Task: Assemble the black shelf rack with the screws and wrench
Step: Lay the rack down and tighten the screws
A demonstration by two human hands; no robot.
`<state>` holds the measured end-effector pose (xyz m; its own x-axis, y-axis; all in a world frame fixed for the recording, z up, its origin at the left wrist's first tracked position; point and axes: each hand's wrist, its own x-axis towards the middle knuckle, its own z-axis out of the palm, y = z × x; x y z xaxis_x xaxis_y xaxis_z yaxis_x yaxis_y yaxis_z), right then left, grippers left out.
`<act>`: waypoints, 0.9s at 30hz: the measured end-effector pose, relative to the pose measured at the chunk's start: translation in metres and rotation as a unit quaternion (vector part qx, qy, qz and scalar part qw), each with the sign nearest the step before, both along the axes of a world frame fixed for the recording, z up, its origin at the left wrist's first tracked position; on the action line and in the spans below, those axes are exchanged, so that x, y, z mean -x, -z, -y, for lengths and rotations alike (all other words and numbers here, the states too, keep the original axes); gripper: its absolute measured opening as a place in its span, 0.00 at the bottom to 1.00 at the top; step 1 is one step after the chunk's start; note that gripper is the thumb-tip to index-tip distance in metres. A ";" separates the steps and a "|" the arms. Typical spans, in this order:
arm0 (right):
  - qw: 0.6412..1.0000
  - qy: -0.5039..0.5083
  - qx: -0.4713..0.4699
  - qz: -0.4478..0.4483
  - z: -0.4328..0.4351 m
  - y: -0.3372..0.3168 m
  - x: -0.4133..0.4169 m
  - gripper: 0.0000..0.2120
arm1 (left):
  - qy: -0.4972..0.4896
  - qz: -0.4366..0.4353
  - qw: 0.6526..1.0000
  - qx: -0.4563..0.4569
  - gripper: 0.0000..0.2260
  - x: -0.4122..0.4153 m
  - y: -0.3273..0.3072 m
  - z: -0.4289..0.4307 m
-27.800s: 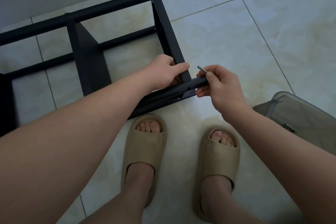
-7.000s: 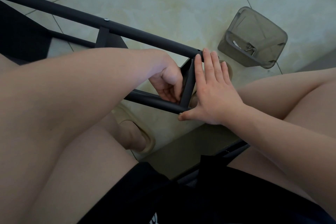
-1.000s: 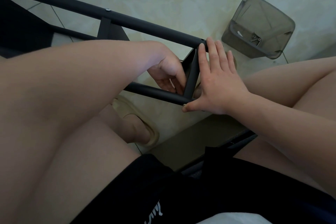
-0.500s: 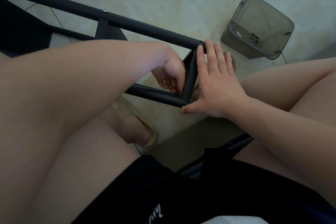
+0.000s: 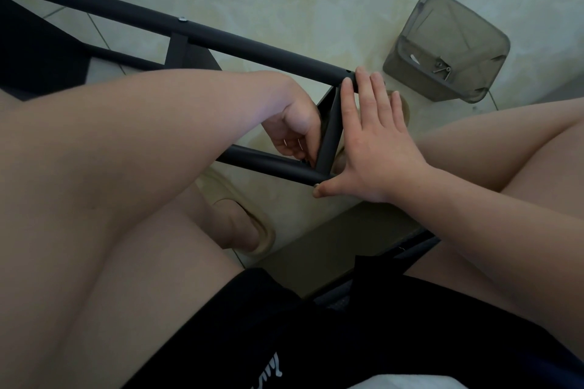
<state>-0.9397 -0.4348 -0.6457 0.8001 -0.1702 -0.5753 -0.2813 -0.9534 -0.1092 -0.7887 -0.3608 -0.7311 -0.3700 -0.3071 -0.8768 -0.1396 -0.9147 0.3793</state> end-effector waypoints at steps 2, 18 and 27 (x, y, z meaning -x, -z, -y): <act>1.000 0.000 0.000 -0.002 0.000 0.000 0.000 0.76 | 0.001 -0.009 1.000 -0.003 0.05 -0.003 -0.001 0.000; 1.000 0.000 0.002 -0.006 0.000 -0.002 -0.001 0.76 | 0.007 -0.014 1.000 -0.011 0.07 -0.006 -0.003 0.001; 1.000 0.000 0.001 -0.002 -0.001 -0.003 0.000 0.76 | 0.004 0.014 1.000 0.004 0.04 0.002 0.000 -0.001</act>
<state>-0.9392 -0.4341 -0.6430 0.7977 -0.1725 -0.5778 -0.2827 -0.9534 -0.1056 -0.7903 -0.3593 -0.7314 -0.3469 -0.3107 -0.8849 -0.1578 -0.9107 0.3816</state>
